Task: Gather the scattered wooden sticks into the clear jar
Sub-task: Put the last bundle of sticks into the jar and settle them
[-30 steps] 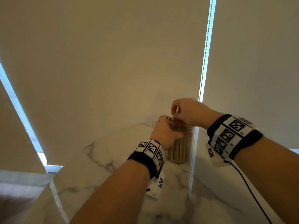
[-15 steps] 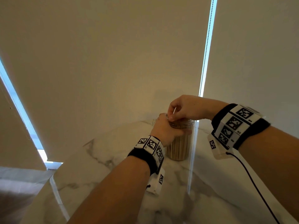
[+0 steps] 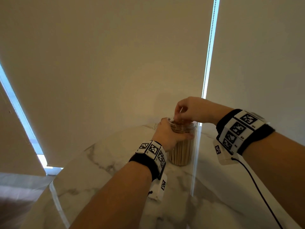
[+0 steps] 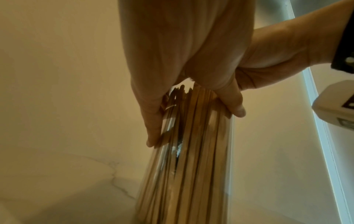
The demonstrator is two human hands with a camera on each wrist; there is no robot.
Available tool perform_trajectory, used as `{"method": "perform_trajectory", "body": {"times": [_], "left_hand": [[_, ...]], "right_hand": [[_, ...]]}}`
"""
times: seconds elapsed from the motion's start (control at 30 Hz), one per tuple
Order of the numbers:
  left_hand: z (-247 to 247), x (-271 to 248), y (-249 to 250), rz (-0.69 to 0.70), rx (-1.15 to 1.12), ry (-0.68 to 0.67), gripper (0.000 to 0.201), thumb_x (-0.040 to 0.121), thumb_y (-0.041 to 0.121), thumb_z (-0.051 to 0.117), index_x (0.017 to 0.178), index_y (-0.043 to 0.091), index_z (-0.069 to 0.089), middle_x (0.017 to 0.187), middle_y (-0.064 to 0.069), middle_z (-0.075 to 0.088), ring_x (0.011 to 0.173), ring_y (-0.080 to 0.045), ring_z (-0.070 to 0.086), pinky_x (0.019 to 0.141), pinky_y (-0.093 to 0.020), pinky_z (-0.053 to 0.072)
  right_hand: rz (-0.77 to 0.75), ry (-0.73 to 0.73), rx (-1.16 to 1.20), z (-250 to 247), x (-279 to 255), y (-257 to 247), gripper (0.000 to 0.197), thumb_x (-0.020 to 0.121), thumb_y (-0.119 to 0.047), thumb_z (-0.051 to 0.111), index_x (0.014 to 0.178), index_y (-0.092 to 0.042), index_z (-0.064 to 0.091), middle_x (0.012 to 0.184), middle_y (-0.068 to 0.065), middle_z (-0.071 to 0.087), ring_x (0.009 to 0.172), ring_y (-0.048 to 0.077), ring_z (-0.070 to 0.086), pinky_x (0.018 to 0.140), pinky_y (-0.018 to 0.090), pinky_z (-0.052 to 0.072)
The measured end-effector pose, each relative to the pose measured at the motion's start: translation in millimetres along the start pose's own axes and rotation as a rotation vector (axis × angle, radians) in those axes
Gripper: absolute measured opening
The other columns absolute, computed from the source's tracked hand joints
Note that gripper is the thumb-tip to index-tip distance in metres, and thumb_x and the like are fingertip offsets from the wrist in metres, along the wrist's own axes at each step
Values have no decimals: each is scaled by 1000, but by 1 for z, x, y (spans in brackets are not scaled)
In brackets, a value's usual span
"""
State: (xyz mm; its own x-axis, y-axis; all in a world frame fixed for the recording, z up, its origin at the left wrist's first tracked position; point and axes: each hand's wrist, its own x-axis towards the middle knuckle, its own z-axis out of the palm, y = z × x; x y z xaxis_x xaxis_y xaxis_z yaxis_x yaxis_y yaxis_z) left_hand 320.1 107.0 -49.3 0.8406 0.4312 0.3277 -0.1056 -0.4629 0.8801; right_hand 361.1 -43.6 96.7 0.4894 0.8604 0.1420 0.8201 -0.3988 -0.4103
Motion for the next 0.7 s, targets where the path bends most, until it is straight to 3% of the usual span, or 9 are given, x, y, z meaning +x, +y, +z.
{"method": "perform_trajectory", "body": {"times": [0.07, 0.17, 0.3, 0.4, 0.5, 0.57, 0.7], "left_hand": [[1, 3, -5, -25, 18, 10, 112, 38, 73, 94, 127, 17, 56, 113, 2, 71, 102, -14, 72, 85, -38, 62], [3, 9, -12, -21, 50, 16, 111, 37, 77, 92, 124, 16, 62, 112, 0, 72, 101, -15, 72, 85, -40, 63], [3, 7, -10, -10, 22, 7, 93, 45, 70, 94, 118, 21, 66, 108, 2, 74, 98, -14, 74, 81, -37, 63], [5, 8, -14, -20, 19, 15, 94, 43, 70, 95, 118, 21, 67, 109, 0, 74, 98, -17, 74, 80, -39, 64], [7, 12, -18, -47, 60, 16, 92, 43, 71, 94, 115, 19, 69, 106, -2, 75, 95, -19, 75, 78, -41, 64], [7, 12, -18, -45, 76, 29, 94, 42, 73, 93, 114, 19, 68, 105, -3, 74, 94, -19, 74, 77, -41, 64], [7, 11, -17, -23, 78, 32, 95, 41, 75, 93, 115, 20, 68, 106, -1, 74, 94, -17, 74, 76, -39, 64]], "right_hand": [[19, -48, -238, 2, 1, 1, 11, 83, -32, 75, 93, -26, 73, 90, -13, 67, 85, 7, 61, 73, 24, 49], [35, -70, -358, 6, 5, -4, 6, 87, -26, 70, 89, -23, 75, 85, -11, 65, 78, 6, 56, 62, 19, 40], [36, -46, -305, 11, 12, -8, 20, 92, -41, 63, 87, -24, 72, 86, -6, 69, 82, 11, 60, 68, 24, 41], [20, -81, -171, 17, 13, -8, 10, 91, -32, 66, 91, -26, 74, 92, -10, 68, 89, 13, 60, 71, 25, 43], [70, -45, -293, 18, 14, -10, 14, 94, -20, 62, 97, -22, 76, 98, -6, 69, 92, 14, 60, 75, 24, 47], [98, 4, -293, 14, 14, -11, 13, 92, -13, 64, 99, -20, 73, 100, -5, 66, 91, 14, 60, 70, 21, 48], [84, 1, -398, 17, 12, -11, 15, 92, -14, 62, 97, -21, 74, 98, -6, 66, 89, 14, 60, 72, 23, 47]]}}
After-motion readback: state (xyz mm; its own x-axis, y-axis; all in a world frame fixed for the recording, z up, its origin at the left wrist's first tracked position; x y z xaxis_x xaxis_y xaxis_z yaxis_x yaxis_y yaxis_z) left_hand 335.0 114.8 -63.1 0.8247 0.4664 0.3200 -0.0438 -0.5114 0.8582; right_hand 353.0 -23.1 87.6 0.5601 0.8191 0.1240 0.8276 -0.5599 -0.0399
